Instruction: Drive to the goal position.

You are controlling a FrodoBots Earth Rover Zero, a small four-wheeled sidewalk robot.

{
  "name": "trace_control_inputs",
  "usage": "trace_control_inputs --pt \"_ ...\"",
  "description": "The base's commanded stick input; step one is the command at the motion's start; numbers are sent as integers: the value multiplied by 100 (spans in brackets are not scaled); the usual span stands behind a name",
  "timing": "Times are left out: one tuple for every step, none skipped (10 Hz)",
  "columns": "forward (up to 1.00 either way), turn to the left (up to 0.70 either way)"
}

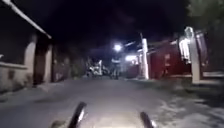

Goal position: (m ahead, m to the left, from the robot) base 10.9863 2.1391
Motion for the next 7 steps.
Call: trace_control_inputs --pt "100 2" --pt "100 2" --pt "100 2" --pt "100 2" --pt "100 2" --pt "100 2" --pt "100 2"
